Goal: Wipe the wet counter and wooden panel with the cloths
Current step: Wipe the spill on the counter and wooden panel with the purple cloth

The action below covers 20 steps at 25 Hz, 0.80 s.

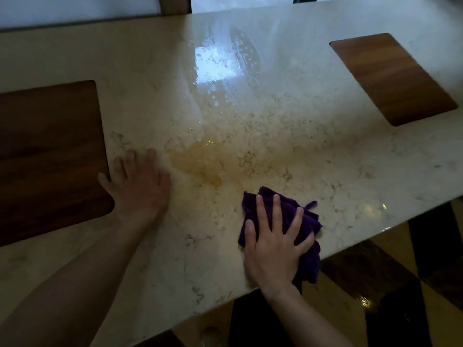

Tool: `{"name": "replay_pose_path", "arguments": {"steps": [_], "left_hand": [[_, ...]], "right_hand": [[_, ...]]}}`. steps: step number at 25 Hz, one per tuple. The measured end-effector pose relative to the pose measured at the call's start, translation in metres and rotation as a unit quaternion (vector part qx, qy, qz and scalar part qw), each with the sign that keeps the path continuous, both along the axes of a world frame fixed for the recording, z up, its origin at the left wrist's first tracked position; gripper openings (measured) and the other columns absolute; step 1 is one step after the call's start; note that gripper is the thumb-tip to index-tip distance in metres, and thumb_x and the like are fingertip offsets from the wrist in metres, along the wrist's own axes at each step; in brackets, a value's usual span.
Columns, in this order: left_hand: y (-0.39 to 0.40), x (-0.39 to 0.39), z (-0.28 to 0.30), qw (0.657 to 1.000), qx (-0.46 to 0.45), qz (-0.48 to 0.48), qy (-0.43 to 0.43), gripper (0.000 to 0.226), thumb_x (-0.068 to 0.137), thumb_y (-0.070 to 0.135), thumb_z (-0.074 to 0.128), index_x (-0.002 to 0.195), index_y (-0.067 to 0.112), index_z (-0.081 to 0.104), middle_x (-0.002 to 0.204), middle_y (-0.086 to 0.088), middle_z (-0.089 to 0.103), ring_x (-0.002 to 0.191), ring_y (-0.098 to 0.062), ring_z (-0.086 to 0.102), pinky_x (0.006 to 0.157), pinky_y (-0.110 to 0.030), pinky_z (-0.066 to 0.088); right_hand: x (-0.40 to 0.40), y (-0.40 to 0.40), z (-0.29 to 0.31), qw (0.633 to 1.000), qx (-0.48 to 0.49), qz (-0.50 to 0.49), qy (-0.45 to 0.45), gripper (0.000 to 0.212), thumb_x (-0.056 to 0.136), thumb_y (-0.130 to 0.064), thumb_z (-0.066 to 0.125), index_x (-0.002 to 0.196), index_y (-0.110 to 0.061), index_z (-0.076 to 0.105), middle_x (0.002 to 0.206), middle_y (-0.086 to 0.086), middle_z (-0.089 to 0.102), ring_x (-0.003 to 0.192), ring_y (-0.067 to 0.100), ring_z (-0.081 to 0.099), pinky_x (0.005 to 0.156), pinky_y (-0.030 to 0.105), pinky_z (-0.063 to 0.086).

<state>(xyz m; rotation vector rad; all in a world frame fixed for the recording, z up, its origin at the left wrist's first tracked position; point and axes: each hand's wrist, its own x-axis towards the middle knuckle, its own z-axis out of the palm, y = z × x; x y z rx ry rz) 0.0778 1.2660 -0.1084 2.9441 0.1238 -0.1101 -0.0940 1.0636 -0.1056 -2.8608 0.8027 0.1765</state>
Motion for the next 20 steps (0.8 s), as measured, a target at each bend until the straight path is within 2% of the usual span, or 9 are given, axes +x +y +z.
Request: {"name": "replay_pose_path", "arguments": {"steps": [4,6,13,17,20], "left_hand": [[0.002,0.001,0.001,1.0,0.006,0.004,-0.005,0.056,0.097,0.052,0.027,0.151,0.036,0.028,0.161,-0.004,0.021,0.148,-0.033,0.014,0.117,-0.068,0.006],[0.002,0.001,-0.001,1.0,0.019,-0.001,-0.013,0.056,0.097,0.05,0.029,0.15,0.034,0.033,0.16,-0.006,0.026,0.147,-0.035,0.019,0.116,-0.069,0.01],[0.003,0.002,-0.002,0.999,0.023,0.001,-0.031,0.06,0.09,0.052,0.035,0.146,0.032,0.043,0.152,-0.011,0.044,0.14,-0.041,0.038,0.111,-0.071,0.021],[0.002,0.002,-0.009,0.992,0.057,0.019,-0.11,0.06,0.082,0.05,0.048,0.139,0.033,0.054,0.147,-0.01,0.054,0.133,-0.038,0.049,0.109,-0.068,0.028],[-0.002,0.004,-0.015,0.984,0.104,0.017,-0.142,0.051,0.088,0.05,0.042,0.134,0.034,0.057,0.139,-0.011,0.06,0.129,-0.035,0.052,0.105,-0.068,0.035]], "right_hand": [[0.077,0.016,0.001,0.999,0.03,-0.018,0.017,0.058,0.098,-0.058,0.002,0.152,-0.046,-0.014,0.165,-0.009,-0.016,0.149,0.039,-0.016,0.109,0.073,-0.005],[0.122,0.021,0.001,0.999,0.033,-0.024,0.018,0.058,0.1,-0.057,0.004,0.151,-0.045,-0.019,0.164,-0.008,-0.021,0.147,0.039,-0.021,0.109,0.073,-0.007],[0.315,0.022,0.0,0.999,0.027,0.039,-0.015,0.058,0.1,-0.055,0.011,0.155,-0.043,0.0,0.167,-0.003,-0.004,0.149,0.041,-0.013,0.108,0.075,-0.006],[0.464,0.01,0.003,0.995,0.032,0.092,-0.013,0.058,0.099,-0.055,0.013,0.156,-0.043,0.004,0.167,-0.004,-0.002,0.149,0.041,-0.013,0.108,0.075,-0.008],[0.558,0.008,0.007,0.991,0.031,0.133,-0.012,0.058,0.099,-0.055,0.015,0.156,-0.043,0.009,0.167,-0.003,0.003,0.15,0.041,-0.01,0.109,0.074,-0.007]]}}
